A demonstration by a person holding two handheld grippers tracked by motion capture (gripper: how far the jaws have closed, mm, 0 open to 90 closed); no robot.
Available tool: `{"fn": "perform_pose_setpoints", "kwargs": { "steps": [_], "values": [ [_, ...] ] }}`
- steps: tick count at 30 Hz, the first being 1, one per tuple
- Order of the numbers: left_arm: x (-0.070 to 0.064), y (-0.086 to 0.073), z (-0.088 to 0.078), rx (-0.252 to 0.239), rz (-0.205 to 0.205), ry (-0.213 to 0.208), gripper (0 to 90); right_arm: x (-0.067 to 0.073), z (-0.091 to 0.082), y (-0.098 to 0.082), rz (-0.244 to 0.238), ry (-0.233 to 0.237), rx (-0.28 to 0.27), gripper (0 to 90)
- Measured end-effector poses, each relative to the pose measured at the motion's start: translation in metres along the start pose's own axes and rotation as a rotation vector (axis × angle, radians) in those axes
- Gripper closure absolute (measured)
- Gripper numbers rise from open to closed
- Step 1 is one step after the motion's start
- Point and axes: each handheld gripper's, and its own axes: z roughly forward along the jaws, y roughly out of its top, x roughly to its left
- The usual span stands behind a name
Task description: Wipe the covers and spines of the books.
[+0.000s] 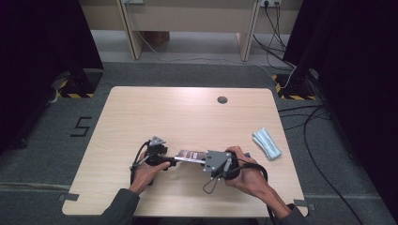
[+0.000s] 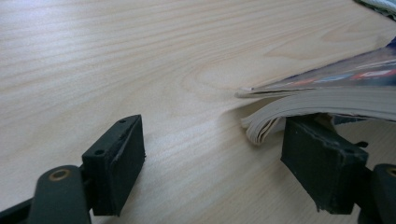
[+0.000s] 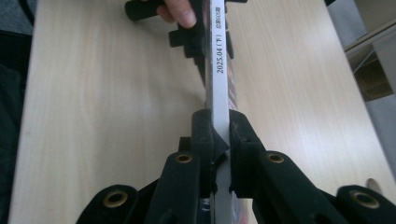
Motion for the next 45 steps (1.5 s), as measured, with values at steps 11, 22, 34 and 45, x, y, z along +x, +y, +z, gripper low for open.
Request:
{"fn": "perform_pose_setpoints", "kwargs": {
  "steps": [11,22,34,45],
  "values": [
    [0.016,-0.005,-0.014,-0.014,-0.05,0.023,22.3,0.033,0.023,-0.019,0.033,0.077,0.023,83.4],
    [0.014,-0.01,-0.03,-0.011,-0.043,0.034,21.5,0.045,0.049,-0.036,0.068,0.165,0.026,83.3],
    [0.002,-0.017,-0.038,0.022,-0.007,0.014,21.2,0.042,0.072,-0.041,0.094,0.167,0.032,79.6],
    [-0.006,-0.021,-0.037,0.047,0.023,-0.001,21.0,0.044,0.072,-0.045,0.155,0.226,0.025,60.7]
  ]
}}
